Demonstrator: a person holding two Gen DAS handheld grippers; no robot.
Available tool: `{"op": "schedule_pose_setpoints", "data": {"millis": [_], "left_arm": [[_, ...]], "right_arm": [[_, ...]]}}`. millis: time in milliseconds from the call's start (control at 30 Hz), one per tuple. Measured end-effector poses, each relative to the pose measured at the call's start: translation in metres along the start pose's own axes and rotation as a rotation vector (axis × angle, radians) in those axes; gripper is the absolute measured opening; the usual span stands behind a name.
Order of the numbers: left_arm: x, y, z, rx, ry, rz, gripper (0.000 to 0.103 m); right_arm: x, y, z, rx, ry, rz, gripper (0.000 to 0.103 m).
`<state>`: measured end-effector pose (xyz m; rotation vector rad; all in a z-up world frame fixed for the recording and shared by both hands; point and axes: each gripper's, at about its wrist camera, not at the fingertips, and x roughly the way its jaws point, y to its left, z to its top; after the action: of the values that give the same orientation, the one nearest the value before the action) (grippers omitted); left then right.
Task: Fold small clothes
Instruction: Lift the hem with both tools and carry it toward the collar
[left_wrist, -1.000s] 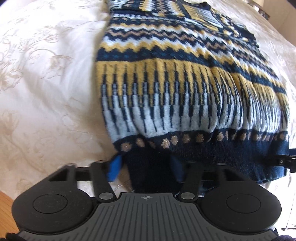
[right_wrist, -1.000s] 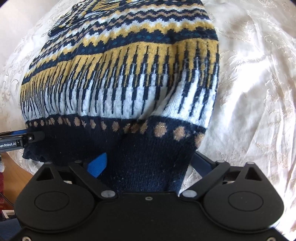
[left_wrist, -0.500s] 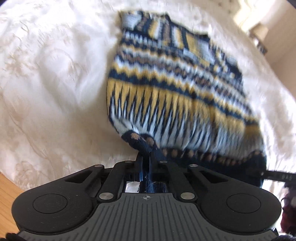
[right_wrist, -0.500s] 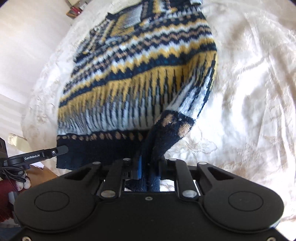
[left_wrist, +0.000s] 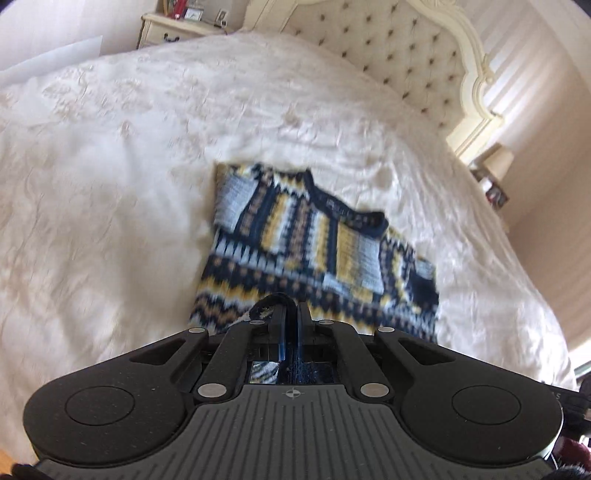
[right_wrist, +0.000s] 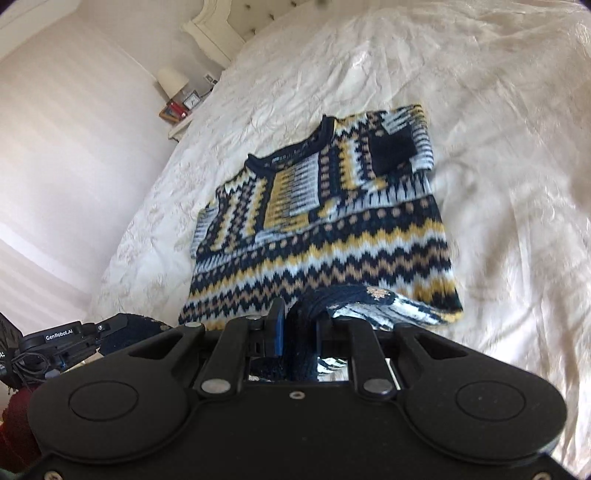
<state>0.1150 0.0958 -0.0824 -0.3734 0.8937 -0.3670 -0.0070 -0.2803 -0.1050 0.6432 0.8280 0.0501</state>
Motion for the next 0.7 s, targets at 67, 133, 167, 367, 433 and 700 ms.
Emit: {"op": "schedule_pose_setpoints", "data": {"millis": [67, 133, 167, 367, 433, 700], "left_arm": [[0.007, -0.001, 0.015, 0.0, -0.023, -0.009, 0.005], [0.015, -0.001, 0.028, -0.003, -0.037, -0.017, 0.005], [0.02, 0.0, 0.034, -0.004, -0.042, -0.018, 0.005], [0.05, 0.005, 0.072, -0.001, -0.059, -0.036, 0.005], [0.061, 0.005, 0.083, 0.007, -0.054, -0.041, 0.005], [0.103, 0.011, 0.117, 0.021, -0.03, -0.042, 0.005]], "right_arm": [[0.006, 0.002, 0.016, 0.019, -0.032, 0.003, 0.024], [0.012, 0.004, 0.031, 0.036, -0.058, 0.001, 0.023], [0.016, 0.005, 0.039, 0.042, -0.07, -0.001, 0.022], [0.043, 0.013, 0.079, 0.048, -0.112, -0.014, 0.016], [0.054, 0.016, 0.09, 0.042, -0.118, -0.026, 0.016], [0.095, 0.014, 0.128, 0.089, -0.143, -0.085, 0.016]]}}
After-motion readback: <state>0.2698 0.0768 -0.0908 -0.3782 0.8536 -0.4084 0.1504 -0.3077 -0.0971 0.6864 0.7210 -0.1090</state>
